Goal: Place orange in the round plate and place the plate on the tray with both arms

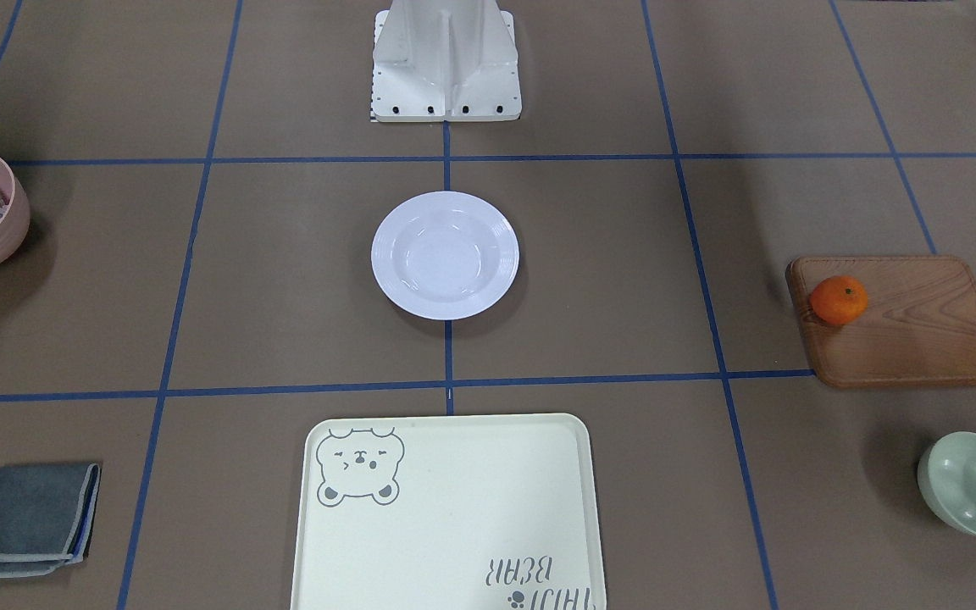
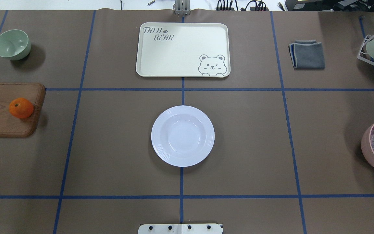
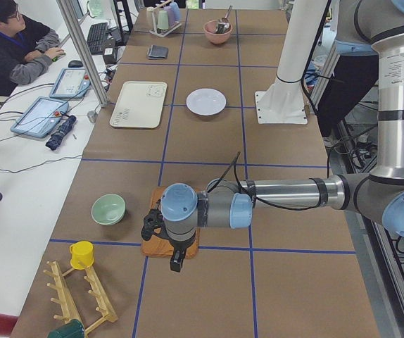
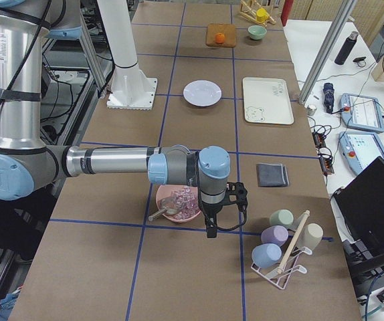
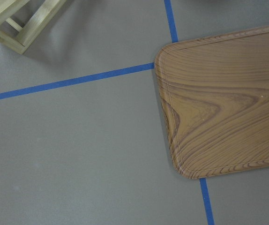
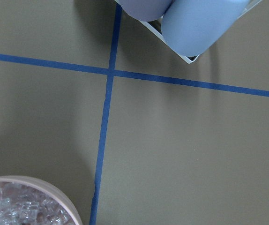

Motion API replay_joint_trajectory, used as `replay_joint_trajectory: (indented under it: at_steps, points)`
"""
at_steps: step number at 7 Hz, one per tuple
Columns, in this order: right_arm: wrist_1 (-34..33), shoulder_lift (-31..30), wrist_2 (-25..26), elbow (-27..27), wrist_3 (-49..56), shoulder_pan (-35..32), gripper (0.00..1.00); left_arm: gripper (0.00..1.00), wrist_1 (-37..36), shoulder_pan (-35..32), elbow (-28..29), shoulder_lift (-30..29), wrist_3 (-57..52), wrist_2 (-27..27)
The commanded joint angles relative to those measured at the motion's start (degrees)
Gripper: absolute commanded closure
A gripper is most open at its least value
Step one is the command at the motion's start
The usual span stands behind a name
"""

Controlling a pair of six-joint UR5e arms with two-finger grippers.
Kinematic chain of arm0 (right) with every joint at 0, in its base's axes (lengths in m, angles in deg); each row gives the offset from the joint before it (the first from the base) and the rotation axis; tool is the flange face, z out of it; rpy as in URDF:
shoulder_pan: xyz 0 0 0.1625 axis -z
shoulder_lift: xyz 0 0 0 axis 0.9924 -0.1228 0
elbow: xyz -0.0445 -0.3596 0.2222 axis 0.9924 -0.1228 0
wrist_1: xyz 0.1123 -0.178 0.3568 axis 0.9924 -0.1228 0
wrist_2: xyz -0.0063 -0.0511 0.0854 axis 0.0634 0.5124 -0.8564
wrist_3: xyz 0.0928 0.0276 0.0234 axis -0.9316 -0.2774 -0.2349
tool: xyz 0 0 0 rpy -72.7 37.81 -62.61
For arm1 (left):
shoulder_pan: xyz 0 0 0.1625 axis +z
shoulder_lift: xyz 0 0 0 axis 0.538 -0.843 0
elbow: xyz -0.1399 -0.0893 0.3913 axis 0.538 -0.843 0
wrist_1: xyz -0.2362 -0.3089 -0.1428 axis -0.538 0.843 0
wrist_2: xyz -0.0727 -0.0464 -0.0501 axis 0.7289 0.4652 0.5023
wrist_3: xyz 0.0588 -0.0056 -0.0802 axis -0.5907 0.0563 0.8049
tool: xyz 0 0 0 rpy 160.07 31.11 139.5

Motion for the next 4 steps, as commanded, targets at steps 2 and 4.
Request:
replay_joint_trajectory:
  at_steps: [2,4]
  points:
    - [0.09,-0.12,-0.53,1.32,0.17,-0.02,0.00,0.01,0.00,0.00,-2.03,0.00,0.08,-0.09]
    - [0.26,0.50,-0.79,3.08,0.00,0.06,0.00,0.01,0.17,0.00,-4.32,-1.04,0.26,0.00]
